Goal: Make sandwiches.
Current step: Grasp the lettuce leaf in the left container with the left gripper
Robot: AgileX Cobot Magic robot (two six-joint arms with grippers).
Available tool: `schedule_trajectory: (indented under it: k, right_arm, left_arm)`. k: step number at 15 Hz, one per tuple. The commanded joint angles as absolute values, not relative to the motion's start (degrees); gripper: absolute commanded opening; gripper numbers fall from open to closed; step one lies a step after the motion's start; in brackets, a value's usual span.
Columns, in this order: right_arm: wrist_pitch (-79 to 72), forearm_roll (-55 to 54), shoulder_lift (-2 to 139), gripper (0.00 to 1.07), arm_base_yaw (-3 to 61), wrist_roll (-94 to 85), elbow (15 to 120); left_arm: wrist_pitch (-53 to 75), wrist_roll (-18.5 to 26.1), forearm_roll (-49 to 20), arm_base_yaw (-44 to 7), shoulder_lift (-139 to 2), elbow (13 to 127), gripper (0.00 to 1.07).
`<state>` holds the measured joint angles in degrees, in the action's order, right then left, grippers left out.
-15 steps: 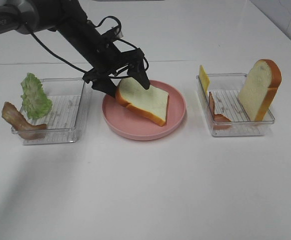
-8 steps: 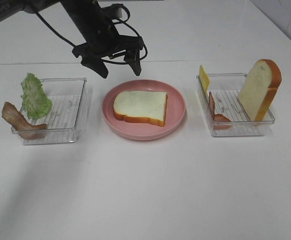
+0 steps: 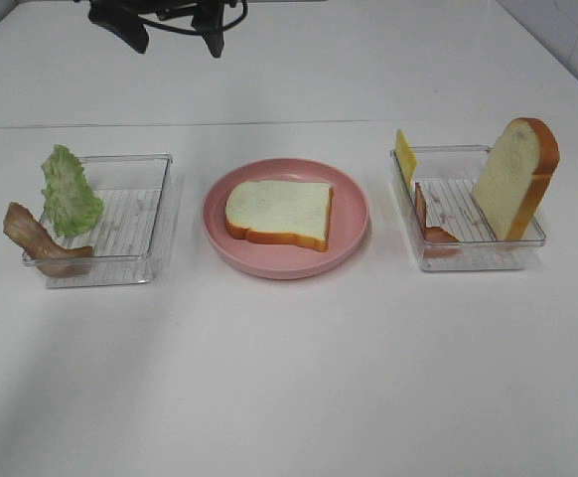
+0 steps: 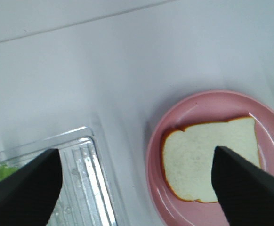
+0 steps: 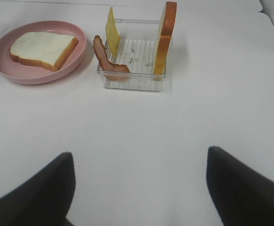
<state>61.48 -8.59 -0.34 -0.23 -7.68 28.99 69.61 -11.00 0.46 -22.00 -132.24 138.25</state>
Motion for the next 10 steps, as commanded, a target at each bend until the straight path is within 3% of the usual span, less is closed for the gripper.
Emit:
schedule_trajectory:
  k: [1, 10]
  right_arm:
    - [61.1, -8.6, -1.1, 0.74, -0.7, -8.1, 29.0]
    - [61.1, -8.6, -1.1, 0.74, -0.7, -8.1, 29.0]
  left_arm:
    - [73.9, -11.9, 4.2, -21.4, -128.9, 137.7, 0.78]
    - [73.9, -13.3, 3.4, -13.2, -117.7, 117.4, 0.77]
